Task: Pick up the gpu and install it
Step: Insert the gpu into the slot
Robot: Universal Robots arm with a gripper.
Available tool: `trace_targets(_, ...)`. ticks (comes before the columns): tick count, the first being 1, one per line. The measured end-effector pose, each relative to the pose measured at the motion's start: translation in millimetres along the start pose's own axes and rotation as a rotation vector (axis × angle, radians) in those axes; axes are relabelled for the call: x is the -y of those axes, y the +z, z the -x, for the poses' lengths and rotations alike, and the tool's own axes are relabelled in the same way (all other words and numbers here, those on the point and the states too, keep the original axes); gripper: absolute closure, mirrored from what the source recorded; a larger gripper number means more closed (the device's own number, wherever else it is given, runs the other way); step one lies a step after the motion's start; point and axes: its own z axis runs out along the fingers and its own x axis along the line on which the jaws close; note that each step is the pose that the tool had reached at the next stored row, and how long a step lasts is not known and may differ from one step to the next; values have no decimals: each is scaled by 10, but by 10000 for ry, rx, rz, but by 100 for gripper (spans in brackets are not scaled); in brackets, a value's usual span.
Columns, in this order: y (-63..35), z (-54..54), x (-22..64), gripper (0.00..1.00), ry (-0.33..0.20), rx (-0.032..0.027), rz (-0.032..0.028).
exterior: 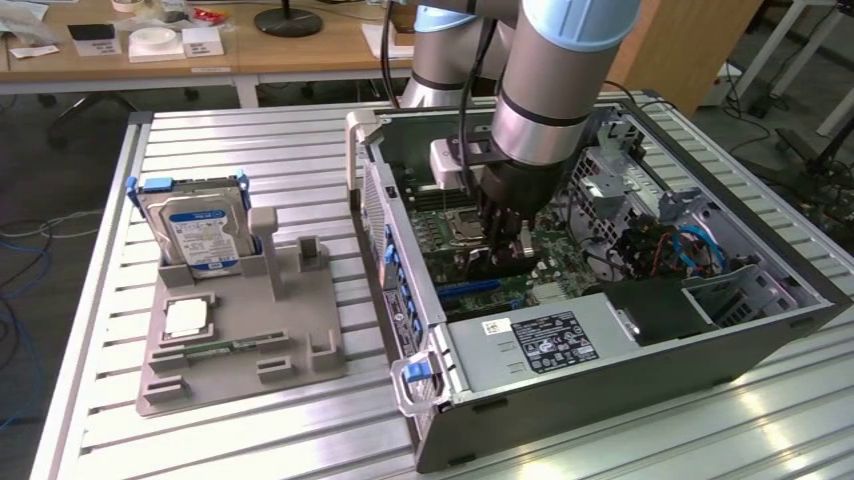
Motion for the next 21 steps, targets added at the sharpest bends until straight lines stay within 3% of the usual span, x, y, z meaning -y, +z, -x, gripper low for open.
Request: trace_targets(21, 12, -1, 9, 73, -4, 3, 0)
